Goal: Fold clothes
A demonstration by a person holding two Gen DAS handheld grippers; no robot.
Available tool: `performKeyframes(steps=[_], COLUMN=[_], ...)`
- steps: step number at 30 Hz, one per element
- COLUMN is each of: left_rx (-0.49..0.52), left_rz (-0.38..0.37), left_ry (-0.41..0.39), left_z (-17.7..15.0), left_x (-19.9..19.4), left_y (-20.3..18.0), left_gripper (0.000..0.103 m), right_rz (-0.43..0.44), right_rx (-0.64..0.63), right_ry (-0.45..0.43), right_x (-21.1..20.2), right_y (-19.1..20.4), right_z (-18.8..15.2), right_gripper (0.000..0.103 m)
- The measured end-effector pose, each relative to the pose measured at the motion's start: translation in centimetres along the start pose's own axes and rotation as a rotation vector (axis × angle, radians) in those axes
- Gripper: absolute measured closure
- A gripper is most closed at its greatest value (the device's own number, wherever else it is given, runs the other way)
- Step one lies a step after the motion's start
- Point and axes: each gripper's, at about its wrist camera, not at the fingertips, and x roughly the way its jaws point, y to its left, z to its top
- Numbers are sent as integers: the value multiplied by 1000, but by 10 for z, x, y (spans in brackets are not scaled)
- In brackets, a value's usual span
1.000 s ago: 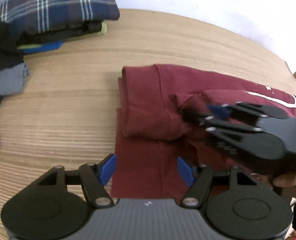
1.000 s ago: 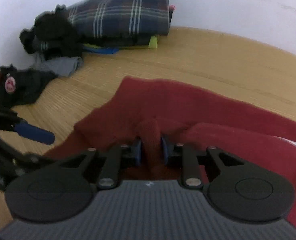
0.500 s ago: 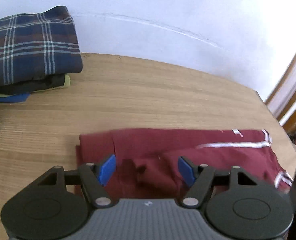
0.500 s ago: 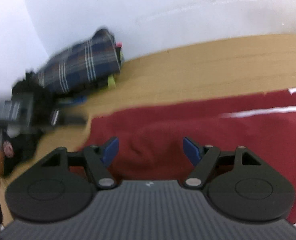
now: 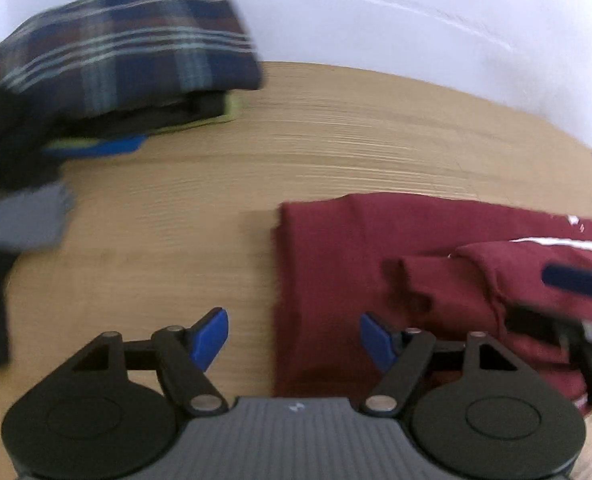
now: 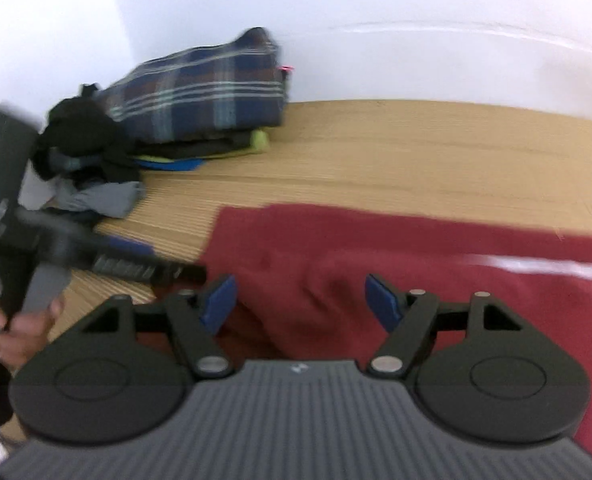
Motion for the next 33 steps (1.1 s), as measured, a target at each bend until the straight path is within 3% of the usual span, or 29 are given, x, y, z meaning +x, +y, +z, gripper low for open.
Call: performKeyframes(steps=[4,6,8,10,13,16,19,22,23,24,27,30,33], left_rx=[-150,-185,-211,-236,-262,-298,-259,-204,-189,-180,-222,-253,-250], left_rz=[-108,-118,-116,-160,-197,-243,-246,-251,-252,-261,-340,-371,-387], left_ry=[41,46,60,71,38,11,-16,-33,-35,-33,-9,-13,-46], left_z=[-30,-42,-50,-56,-62,-66,-68,-70,-71,-71,-69,-69,-67], left_x=[-17,-16,-13,-9,-8,-7,-9,-10,-10,-9,4,3,-6], left_y=[24,27,27,28,28,29,26,21,20,19,24,27,26], left_gripper=[28,28,29,29,27,26,29,31,40,56,72,75,76], right_rz=[68,74,41,-23,-105,-185,-244,-241,-231,-219,-217,-228,-173], right_rx=[36,76,91,80,56,17,-89,-120,-118,-106,-93,-70,-2], right_ry=[75,145,222,291,358,368,438,460,469,481,486,462,433], right_x=[30,60,88,116,145,159,175,175,175,175,171,165,155], right_y=[12,23,34,45,66,86,97,97,95,92,85,81,69], right_z=[38,59,75,83,83,73,61,55,56,58,62,62,64], right_gripper=[25,25,25,25,25,22,22,21,22,26,43,62,69])
